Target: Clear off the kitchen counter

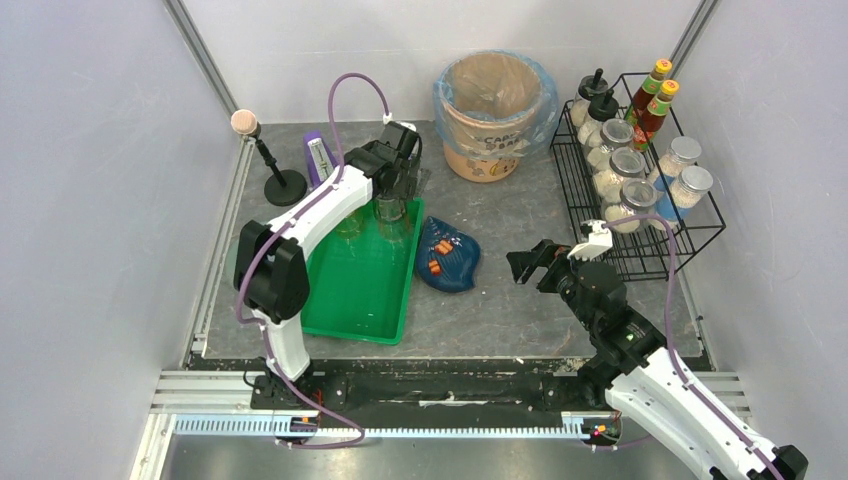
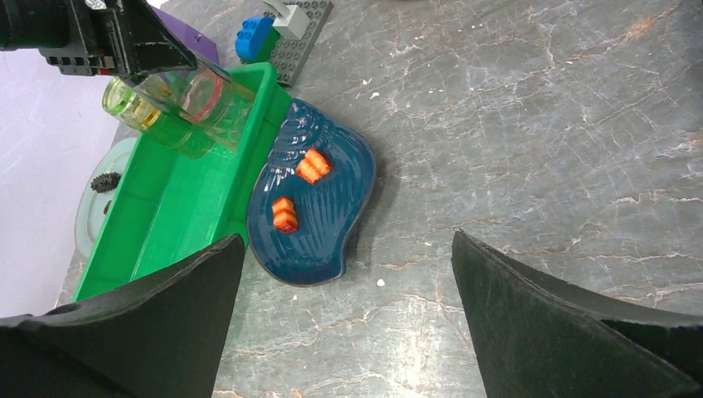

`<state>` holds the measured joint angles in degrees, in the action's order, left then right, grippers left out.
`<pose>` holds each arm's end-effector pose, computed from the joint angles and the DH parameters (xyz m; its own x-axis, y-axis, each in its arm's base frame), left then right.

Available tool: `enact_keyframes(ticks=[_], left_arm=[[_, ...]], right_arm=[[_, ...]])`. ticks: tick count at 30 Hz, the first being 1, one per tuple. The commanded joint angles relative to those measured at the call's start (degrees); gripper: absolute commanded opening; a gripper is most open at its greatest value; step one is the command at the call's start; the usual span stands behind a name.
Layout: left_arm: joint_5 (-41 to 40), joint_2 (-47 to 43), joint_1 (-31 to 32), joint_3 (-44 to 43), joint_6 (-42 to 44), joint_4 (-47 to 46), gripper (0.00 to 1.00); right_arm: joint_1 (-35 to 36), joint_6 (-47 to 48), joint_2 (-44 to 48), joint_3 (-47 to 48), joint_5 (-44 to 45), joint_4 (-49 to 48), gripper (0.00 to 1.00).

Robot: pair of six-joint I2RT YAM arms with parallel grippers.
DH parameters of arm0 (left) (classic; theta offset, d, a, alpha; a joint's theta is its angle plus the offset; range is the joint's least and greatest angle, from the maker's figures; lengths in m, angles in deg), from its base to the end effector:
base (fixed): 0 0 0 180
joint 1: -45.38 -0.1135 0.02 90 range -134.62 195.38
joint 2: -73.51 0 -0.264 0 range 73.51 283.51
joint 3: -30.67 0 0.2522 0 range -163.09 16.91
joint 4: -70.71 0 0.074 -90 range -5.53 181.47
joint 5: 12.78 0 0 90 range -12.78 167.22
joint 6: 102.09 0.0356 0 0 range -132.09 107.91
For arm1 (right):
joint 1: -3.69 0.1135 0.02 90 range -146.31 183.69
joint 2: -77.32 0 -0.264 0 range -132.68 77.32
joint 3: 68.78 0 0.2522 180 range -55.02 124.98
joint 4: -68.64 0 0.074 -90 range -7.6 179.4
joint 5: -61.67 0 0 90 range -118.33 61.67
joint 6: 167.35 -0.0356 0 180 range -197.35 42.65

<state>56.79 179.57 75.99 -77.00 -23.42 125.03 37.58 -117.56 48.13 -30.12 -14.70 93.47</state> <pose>0.3593 -0.1982 0.2889 -0.7294 0.2176 -0.6486 0.1549 0.9760 0.1533 0.1234 0.0728 0.2550 -0.3960 0.4898 -0.7767 -0.1278 0.8082 0.5749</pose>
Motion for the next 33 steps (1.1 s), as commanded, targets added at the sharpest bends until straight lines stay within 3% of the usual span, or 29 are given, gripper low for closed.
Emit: enact_keyframes(ticks=[1,5,12,24,33], left_arm=[[-0.1,1.5,-0.2,-3.0,3.3,-1.4,0.42],[1.3,1.0,-0.2,-2.6,3.1,-1.4,0.73],[4.0,-4.3,-0.2,-1.9,2.2,-1.1,0.88],[5.1,-16.0,-1.5,1.0,-3.1,0.7,0.9],[8.2,-32.7,-10.3,13.4,-10.4,0.1,0.9]], right_arm=[[0.0,1.1,0.1,2.6,0.7,-0.3,0.98],[-0.1,1.5,-0.4,2.6,-0.4,-0.3,0.98],[-0.1,2.2,-1.9,2.8,-2.4,-0.3,0.98],[-0.1,2.8,-1.6,3.1,-2.7,0.1,0.98],[-0.1,5.6,-2.0,3.4,-3.9,-1.0,0.98]])
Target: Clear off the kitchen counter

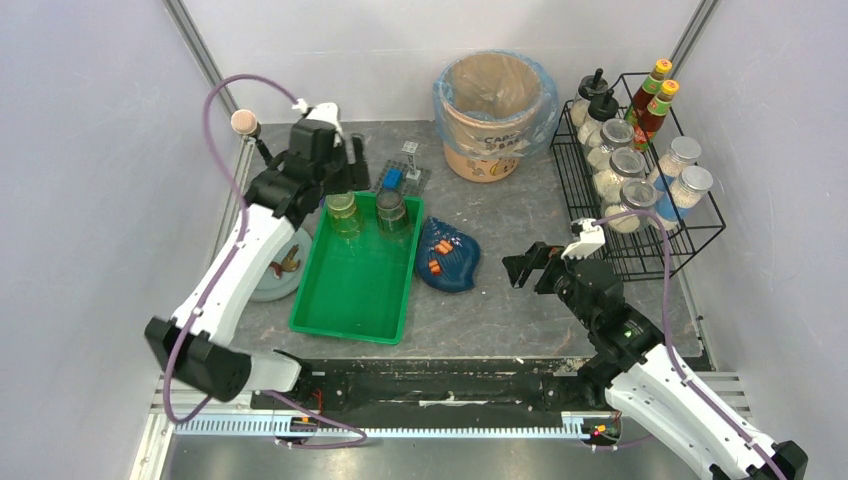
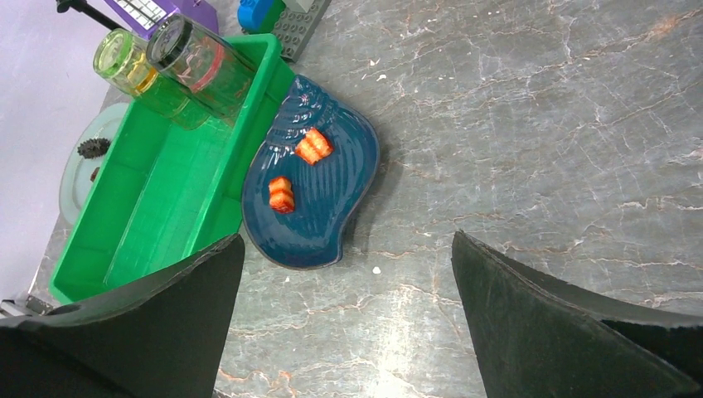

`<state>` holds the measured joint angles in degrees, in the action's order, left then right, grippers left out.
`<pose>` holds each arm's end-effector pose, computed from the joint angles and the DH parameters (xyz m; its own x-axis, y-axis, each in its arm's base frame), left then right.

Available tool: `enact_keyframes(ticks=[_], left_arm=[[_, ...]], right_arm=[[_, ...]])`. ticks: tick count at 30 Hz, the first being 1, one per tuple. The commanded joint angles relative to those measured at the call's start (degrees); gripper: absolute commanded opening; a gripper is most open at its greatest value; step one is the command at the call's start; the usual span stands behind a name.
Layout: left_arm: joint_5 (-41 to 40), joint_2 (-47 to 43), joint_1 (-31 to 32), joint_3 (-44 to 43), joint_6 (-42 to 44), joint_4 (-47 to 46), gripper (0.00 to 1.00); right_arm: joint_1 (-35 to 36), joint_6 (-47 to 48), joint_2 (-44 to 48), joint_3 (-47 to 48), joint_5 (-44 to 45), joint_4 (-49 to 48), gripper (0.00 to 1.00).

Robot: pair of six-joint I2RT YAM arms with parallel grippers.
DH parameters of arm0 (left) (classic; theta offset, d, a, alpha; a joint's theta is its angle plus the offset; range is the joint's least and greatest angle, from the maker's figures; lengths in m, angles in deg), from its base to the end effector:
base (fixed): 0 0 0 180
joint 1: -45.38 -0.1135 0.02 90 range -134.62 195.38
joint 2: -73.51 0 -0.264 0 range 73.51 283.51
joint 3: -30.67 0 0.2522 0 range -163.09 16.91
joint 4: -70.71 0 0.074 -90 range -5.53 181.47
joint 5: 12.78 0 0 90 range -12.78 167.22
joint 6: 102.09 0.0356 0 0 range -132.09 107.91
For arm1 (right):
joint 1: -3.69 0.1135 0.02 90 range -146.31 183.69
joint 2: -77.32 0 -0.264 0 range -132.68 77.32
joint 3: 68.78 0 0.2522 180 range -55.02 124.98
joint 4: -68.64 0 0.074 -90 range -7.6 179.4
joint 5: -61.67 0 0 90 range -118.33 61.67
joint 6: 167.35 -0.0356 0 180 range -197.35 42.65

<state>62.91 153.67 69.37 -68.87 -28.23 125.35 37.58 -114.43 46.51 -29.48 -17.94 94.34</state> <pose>0.2789 -0.1145 0.3947 -0.5649 -0.0434 -0.8240 0.0547 0.9944 -0.0899 0.1255 0.0765 0.2537 -0.4404 0.4186 -0.7942 -0.1754 0.8275 0.5334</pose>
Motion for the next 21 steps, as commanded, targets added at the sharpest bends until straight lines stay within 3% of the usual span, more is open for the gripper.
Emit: enact_keyframes(ticks=[1,9,18,21], left_arm=[[2.6,-8.6,-5.5,7.6,-6.7,-0.6,0.9],[9.3,-22.4,-22.4,24.4,-15.5,-2.2,0.9],[10.0,-34.8,-41.1,41.6,-27.0,-7.3,0.89],[11.1,-39.1,-48.3,48.1,-30.2,-9.9,0.88]], right_arm=[[-0.1,3.0,-1.0,2.9,-1.2,-2.1,0.98],[-0.1,8.0,-7.1,5.2,-9.3,-3.2,0.98],[0.0,15.3,-10.2,6.9,-20.4,-3.4,0.98],[3.5,17.8,-9.6,7.0,-18.6,-3.3,0.98]])
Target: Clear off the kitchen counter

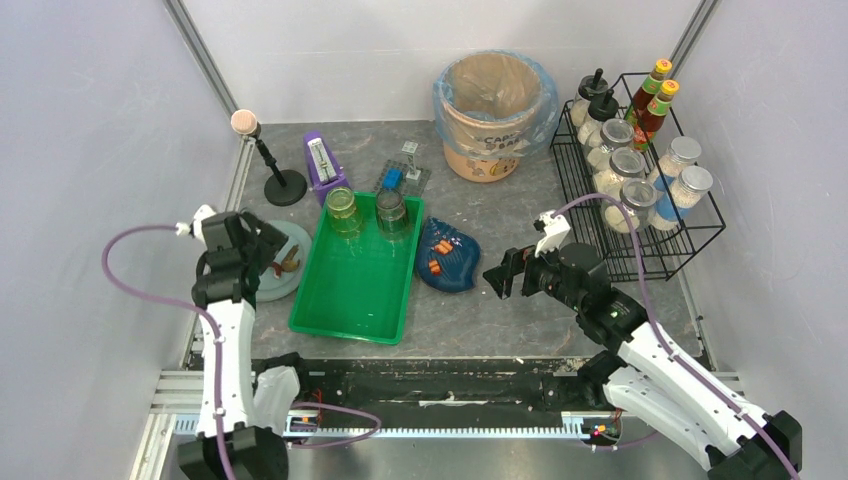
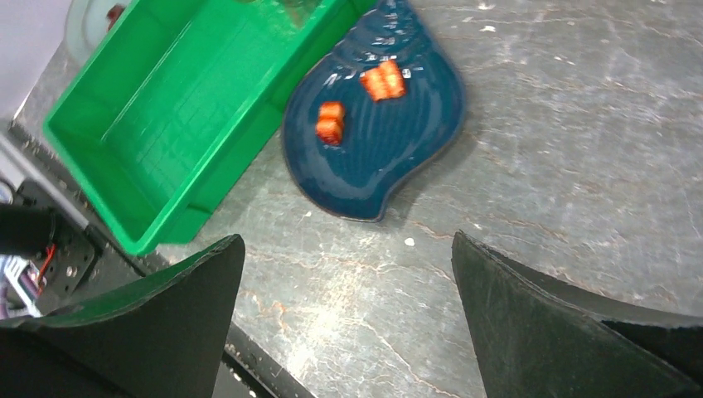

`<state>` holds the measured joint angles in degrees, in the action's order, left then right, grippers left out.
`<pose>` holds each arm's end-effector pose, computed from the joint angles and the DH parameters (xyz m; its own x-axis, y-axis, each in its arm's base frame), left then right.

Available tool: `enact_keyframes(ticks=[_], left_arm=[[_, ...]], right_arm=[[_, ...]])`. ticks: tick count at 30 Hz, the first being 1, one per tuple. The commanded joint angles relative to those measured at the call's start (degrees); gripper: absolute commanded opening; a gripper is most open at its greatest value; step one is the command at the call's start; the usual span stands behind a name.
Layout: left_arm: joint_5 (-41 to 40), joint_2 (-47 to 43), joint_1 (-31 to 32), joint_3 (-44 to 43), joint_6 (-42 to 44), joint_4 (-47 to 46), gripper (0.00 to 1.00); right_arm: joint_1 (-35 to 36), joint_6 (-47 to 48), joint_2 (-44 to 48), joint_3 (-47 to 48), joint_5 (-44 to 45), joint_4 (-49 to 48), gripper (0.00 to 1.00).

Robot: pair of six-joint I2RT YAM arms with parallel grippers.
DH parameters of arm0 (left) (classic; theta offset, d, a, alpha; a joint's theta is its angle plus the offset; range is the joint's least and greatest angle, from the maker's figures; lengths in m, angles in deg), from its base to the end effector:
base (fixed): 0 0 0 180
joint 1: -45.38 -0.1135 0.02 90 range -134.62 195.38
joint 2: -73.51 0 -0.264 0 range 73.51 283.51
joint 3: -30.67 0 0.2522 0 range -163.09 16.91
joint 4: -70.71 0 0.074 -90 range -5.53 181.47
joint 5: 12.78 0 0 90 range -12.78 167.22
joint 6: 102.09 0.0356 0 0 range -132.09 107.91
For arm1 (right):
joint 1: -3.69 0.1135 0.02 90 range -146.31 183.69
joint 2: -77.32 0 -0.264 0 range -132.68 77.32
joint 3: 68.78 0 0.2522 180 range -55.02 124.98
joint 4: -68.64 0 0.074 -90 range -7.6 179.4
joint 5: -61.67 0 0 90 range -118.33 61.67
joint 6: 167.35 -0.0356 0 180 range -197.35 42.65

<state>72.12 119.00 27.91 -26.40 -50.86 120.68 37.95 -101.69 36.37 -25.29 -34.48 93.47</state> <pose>0.1591 0.0534 0.2844 -0.2330 -0.7272 -0.6457 -0.6559 0.6077 -0.4478 0.1415 0.1010 0.2562 -0.5501 0.1211 -0.8263 -0.4554 0.7859 0.4184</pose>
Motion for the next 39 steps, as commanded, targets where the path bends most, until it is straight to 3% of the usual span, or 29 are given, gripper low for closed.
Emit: enact_keyframes(ticks=[1,11,17,28,34,39], left_arm=[[1.6,-4.8,-7.6,7.0,-7.9,-5.6,0.88],[-2.9,-11.3,-15.9,18.2,-20.3,-14.1,0.84],[3.3,-10.5,-22.4,27.3,-26.6,-23.0,0.83],[6.6,-10.9,-27.9,37.8,-23.4,-33.3,0.81],[9.8,-2.8,-29.2,47.9,-30.1,-54.7,0.78],[16.2,11.2,-29.1,44.5,-24.0,-63.1,0.78]], right_arm=[[4.4,5.7,0.9,2.7,-1.7,-2.6,0.98],[11.6,9.7,3.8,2.4,0.5,-1.9,0.98],[13.2,11.8,4.2,3.3,1.7,-0.9,0.98],[13.3,14.0,3.2,6.3,1.0,2.3,0.98],[13.2,14.6,3.3,6.2,1.2,2.5,0.98],[13.3,15.3,3.4,6.0,1.6,2.5,0.98]])
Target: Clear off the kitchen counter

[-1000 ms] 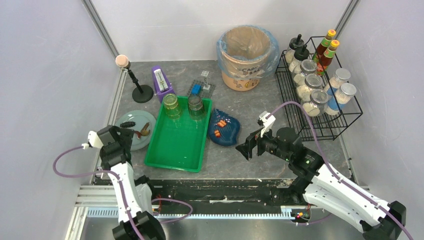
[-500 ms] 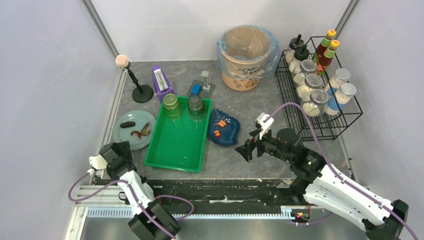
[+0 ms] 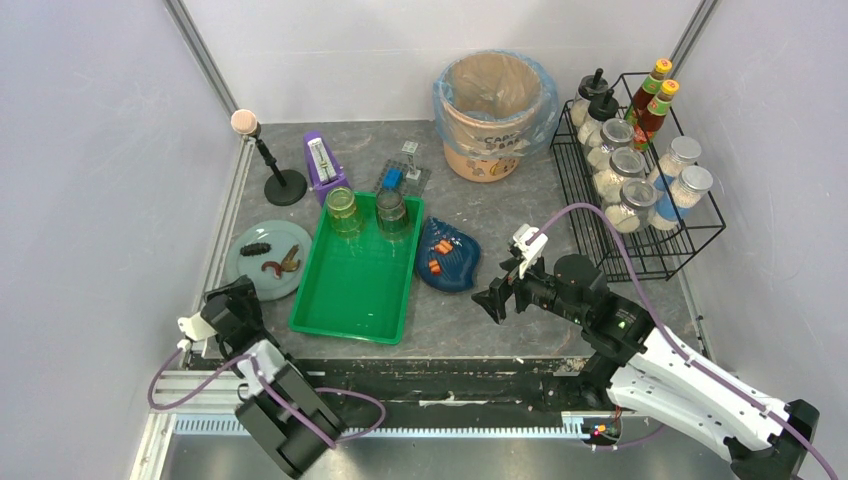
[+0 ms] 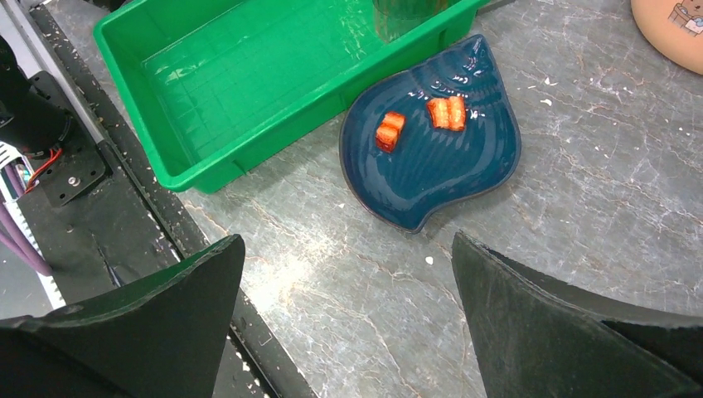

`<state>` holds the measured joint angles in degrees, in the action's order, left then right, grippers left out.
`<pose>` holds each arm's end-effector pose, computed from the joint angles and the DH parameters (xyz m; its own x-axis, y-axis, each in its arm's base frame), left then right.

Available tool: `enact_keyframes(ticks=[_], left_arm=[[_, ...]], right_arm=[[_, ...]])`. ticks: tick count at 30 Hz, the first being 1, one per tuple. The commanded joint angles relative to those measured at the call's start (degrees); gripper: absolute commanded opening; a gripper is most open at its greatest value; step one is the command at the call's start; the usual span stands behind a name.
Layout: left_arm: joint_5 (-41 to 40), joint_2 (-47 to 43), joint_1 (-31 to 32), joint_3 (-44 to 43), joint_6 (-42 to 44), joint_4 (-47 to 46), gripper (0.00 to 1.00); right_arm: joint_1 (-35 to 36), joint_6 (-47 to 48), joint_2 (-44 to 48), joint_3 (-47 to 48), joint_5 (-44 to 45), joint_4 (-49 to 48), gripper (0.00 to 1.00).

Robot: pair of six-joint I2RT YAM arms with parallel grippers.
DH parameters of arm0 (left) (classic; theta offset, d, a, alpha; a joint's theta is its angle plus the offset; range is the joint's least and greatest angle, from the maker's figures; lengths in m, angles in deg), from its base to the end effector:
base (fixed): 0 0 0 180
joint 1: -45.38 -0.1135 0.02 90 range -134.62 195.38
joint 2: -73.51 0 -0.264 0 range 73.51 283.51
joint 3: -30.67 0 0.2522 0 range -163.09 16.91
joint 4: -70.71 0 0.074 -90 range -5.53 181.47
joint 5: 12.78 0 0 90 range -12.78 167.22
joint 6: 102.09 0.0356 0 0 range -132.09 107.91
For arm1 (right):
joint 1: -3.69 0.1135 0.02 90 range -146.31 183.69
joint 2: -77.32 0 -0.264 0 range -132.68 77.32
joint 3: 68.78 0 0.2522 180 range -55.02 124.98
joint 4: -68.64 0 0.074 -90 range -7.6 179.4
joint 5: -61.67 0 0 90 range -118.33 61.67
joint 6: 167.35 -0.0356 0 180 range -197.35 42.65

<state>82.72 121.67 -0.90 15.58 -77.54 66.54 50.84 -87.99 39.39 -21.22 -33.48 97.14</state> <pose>0.1069 0.1068 0.1197 0.4628 -0.8260 -0.3216 -0.5786 -0.0067 -0.8156 0.1092 0.1224 0.2826 -0.3617 -0.1195 -0.9246 -0.7338 0.6483 0.2032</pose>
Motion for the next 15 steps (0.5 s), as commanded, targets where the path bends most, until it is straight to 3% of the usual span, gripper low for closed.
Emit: enact_keyframes(ticks=[1,5,15], left_arm=[[6.4,10.8,-0.4,2.1,3.0,-10.6,0.77],[6.2,13.2,-0.4,2.1,2.1,-13.3,0.73],[10.9,12.9,-0.2,-0.3,5.3,-10.1,0.7]], right_arm=[[0.4,1.6,0.4,1.8,0.6,-1.2,0.98],[0.4,1.8,0.4,1.8,0.7,-1.3,0.98],[0.4,2.2,0.6,1.9,2.1,-1.2,0.98]])
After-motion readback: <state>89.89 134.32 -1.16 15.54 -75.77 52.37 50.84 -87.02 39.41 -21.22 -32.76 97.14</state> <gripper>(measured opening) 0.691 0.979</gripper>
